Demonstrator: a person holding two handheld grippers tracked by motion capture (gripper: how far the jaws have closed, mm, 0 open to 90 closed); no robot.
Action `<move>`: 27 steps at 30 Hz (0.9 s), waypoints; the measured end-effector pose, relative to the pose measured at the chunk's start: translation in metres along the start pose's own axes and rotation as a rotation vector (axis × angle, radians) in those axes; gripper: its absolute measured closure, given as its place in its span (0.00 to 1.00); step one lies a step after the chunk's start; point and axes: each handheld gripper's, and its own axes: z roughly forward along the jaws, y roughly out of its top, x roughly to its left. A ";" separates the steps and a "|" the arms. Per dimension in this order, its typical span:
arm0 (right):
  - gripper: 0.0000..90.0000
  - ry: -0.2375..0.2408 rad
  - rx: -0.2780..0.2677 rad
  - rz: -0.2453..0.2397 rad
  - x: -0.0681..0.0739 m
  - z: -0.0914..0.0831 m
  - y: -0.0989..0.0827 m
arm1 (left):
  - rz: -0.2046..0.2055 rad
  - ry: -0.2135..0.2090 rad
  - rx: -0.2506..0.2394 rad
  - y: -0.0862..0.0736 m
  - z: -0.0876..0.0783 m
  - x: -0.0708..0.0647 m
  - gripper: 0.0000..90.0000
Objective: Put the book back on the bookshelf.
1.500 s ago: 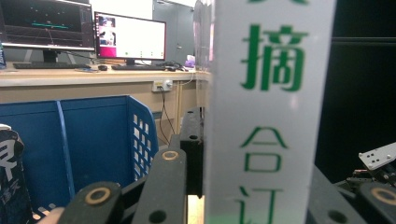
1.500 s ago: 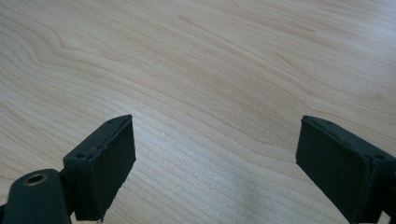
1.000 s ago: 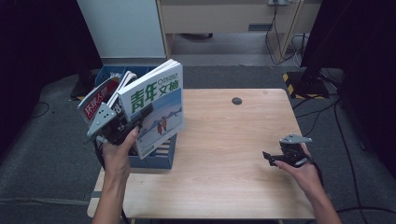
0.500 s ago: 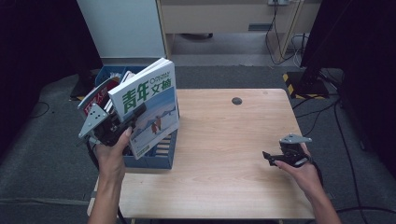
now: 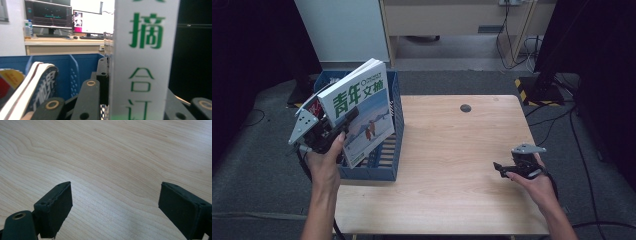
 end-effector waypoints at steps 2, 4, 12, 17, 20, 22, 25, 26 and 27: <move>0.14 -0.001 0.000 0.001 0.000 0.000 0.000 | -0.001 0.010 0.003 0.000 0.000 0.002 0.82; 0.14 -0.002 -0.001 0.000 0.000 0.001 0.000 | -0.005 0.019 0.005 -0.001 0.000 0.004 0.82; 0.14 -0.001 0.000 0.001 0.000 0.000 0.000 | 0.002 0.030 0.022 -0.002 0.011 0.002 0.82; 0.14 0.004 0.000 0.002 -0.001 0.000 0.000 | 0.010 0.043 0.041 -0.005 0.021 0.001 0.82; 0.14 0.002 -0.003 0.002 0.000 0.000 -0.001 | 0.002 0.046 0.042 -0.007 0.025 0.001 0.82; 0.14 0.002 -0.003 0.006 -0.001 0.000 -0.001 | 0.005 0.049 0.045 -0.007 0.028 0.000 0.82; 0.14 0.005 0.001 0.005 -0.001 0.000 -0.001 | 0.010 0.053 0.050 -0.009 0.033 -0.001 0.82; 0.14 0.005 0.002 0.008 -0.002 0.000 -0.001 | 0.013 0.056 0.051 -0.009 0.034 -0.001 0.82; 0.14 0.005 0.002 0.007 -0.002 0.000 -0.001 | 0.015 0.061 0.053 -0.010 0.035 -0.002 0.82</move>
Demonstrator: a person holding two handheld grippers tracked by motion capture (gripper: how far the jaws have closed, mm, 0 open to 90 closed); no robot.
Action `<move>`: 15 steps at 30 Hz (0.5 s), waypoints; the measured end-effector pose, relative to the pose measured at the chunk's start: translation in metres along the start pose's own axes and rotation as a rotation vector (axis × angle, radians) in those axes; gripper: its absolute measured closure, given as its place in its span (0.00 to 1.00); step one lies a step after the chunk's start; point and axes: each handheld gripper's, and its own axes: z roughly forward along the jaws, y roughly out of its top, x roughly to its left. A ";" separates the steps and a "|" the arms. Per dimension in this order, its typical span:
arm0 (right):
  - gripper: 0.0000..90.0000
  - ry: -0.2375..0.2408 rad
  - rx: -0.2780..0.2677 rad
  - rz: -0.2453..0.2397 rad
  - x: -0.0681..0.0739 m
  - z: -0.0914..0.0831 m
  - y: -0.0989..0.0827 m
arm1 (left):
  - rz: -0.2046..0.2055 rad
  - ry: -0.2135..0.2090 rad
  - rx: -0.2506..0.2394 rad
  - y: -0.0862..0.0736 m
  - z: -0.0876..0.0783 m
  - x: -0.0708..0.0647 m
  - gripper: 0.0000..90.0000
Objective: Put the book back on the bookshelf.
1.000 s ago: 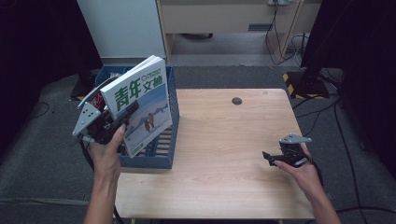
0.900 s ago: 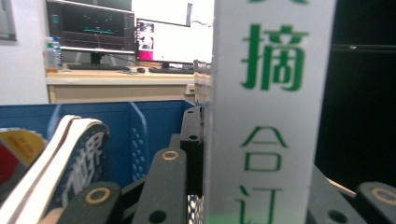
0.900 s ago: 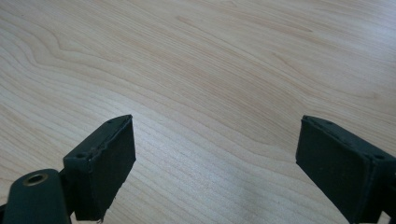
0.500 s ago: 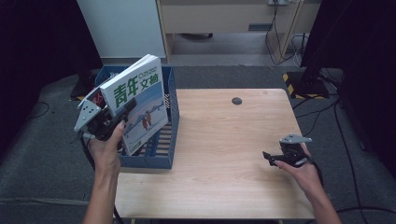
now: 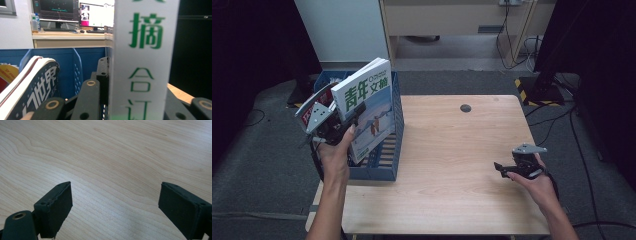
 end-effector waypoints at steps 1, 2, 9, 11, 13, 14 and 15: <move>0.14 0.000 0.001 0.000 0.000 0.000 0.000 | -0.001 0.002 0.000 0.000 0.001 0.000 0.82; 0.14 0.000 0.000 -0.004 -0.001 0.000 0.000 | 0.005 0.010 0.005 -0.001 0.002 0.000 0.82; 0.14 0.001 0.002 0.003 -0.001 0.000 -0.001 | 0.005 0.028 0.013 -0.004 0.009 -0.002 0.82; 0.14 -0.002 -0.002 -0.001 -0.002 0.000 -0.001 | 0.004 0.028 0.013 -0.005 0.011 -0.003 0.82; 0.14 -0.002 -0.001 0.000 -0.002 0.000 -0.001 | 0.001 0.029 0.014 -0.006 0.013 -0.004 0.82; 0.14 -0.001 -0.001 0.000 -0.002 0.000 -0.001 | 0.001 0.030 0.015 -0.007 0.014 -0.004 0.82; 0.14 -0.003 -0.002 0.001 -0.002 0.000 -0.001 | 0.003 0.032 0.018 -0.008 0.015 -0.004 0.82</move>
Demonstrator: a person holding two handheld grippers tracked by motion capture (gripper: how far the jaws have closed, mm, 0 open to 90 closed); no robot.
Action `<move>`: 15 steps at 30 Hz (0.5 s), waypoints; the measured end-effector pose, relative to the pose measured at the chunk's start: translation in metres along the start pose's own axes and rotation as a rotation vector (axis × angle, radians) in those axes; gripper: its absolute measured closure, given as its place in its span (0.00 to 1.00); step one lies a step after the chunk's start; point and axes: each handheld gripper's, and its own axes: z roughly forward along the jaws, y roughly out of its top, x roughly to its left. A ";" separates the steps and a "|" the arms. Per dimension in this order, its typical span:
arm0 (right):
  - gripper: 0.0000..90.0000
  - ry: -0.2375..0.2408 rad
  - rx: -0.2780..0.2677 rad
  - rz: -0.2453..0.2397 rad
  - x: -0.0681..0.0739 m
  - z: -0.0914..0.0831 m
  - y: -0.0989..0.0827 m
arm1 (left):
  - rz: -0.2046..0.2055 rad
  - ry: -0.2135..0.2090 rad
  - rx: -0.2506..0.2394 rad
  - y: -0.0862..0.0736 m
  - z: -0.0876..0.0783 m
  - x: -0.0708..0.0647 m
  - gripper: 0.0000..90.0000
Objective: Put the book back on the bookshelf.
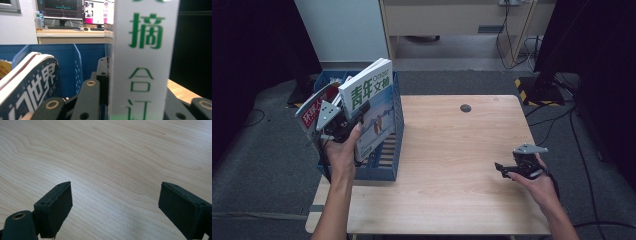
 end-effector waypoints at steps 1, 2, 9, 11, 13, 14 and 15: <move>0.14 0.000 0.000 0.001 0.000 0.000 0.000 | -0.002 0.000 0.001 -0.001 0.001 0.000 0.82; 0.14 0.002 0.003 -0.003 -0.001 0.000 0.000 | -0.002 0.002 0.004 -0.002 0.001 0.000 0.82; 0.14 -0.002 0.005 0.003 -0.002 0.000 -0.001 | -0.030 0.001 -0.002 -0.007 0.005 -0.001 0.82; 0.14 -0.001 0.005 0.003 -0.002 0.000 -0.001 | -0.028 0.003 -0.003 -0.008 0.005 -0.002 0.82; 0.14 0.000 0.007 0.000 -0.002 0.000 -0.001 | -0.029 0.001 -0.005 -0.008 0.006 -0.003 0.82; 0.14 0.000 0.005 -0.001 -0.002 0.000 -0.001 | -0.028 0.004 -0.008 -0.009 0.007 -0.004 0.82; 0.14 0.000 0.003 0.001 -0.002 0.000 -0.001 | -0.030 0.002 -0.010 -0.009 0.007 -0.004 0.82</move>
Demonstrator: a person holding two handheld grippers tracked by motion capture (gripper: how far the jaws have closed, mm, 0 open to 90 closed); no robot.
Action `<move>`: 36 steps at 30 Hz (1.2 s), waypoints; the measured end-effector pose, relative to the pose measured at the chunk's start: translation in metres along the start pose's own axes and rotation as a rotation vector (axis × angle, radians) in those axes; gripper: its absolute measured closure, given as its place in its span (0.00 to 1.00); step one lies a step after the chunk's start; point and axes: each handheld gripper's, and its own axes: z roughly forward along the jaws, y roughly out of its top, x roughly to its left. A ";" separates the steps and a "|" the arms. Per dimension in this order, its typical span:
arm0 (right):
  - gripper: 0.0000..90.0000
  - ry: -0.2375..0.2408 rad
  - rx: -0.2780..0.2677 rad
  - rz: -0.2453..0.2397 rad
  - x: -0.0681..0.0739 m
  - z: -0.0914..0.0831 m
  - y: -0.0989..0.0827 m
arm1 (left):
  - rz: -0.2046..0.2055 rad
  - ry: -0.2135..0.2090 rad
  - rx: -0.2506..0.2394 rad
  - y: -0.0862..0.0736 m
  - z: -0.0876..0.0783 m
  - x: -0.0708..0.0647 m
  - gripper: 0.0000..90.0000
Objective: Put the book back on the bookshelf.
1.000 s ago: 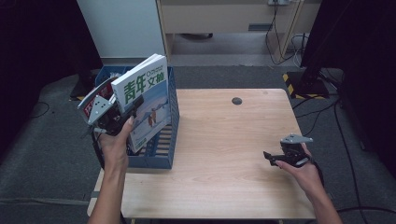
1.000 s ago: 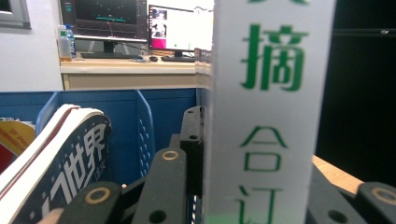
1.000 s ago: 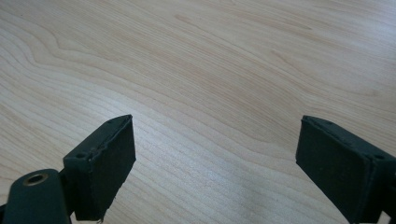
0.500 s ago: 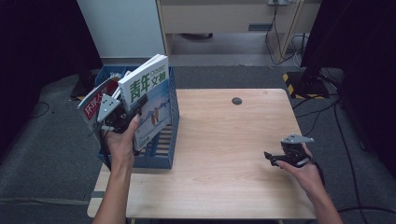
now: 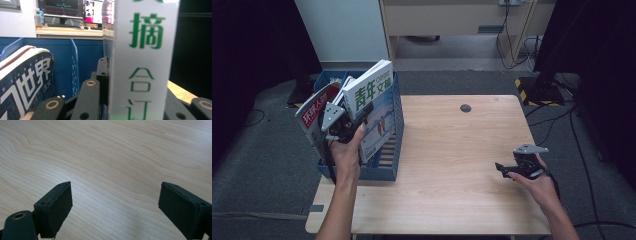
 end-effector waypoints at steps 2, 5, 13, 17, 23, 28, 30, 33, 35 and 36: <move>0.14 0.000 0.001 0.005 0.000 0.000 0.000 | -0.004 0.001 -0.002 -0.001 0.001 -0.001 0.82; 0.14 -0.002 -0.001 0.006 0.000 0.000 0.000 | -0.013 -0.002 -0.007 -0.004 0.002 -0.002 0.82; 0.14 -0.001 -0.001 0.006 0.000 -0.001 0.000 | -0.026 -0.018 -0.010 -0.009 0.005 -0.004 0.82; 0.14 -0.002 0.000 0.006 -0.001 0.000 0.000 | -0.033 -0.023 -0.013 -0.013 0.006 -0.004 0.82; 0.14 -0.001 0.001 0.007 -0.003 -0.001 -0.001 | -0.057 -0.041 -0.031 -0.019 0.003 -0.002 0.82; 0.14 -0.003 -0.003 0.013 -0.002 -0.002 0.000 | -0.054 -0.040 -0.022 -0.025 0.005 -0.002 0.82; 0.14 -0.004 -0.003 0.011 -0.003 -0.002 0.000 | -0.059 -0.039 -0.020 -0.027 0.006 -0.002 0.82; 0.14 -0.005 -0.005 0.010 -0.003 -0.002 -0.001 | -0.060 -0.041 -0.017 -0.031 0.008 -0.003 0.82; 0.14 -0.006 -0.005 0.010 -0.004 -0.002 -0.001 | -0.063 -0.039 -0.016 -0.033 0.008 -0.003 0.82; 0.14 -0.006 -0.004 0.012 -0.004 -0.002 -0.001 | -0.067 -0.041 -0.015 -0.034 0.009 -0.003 0.82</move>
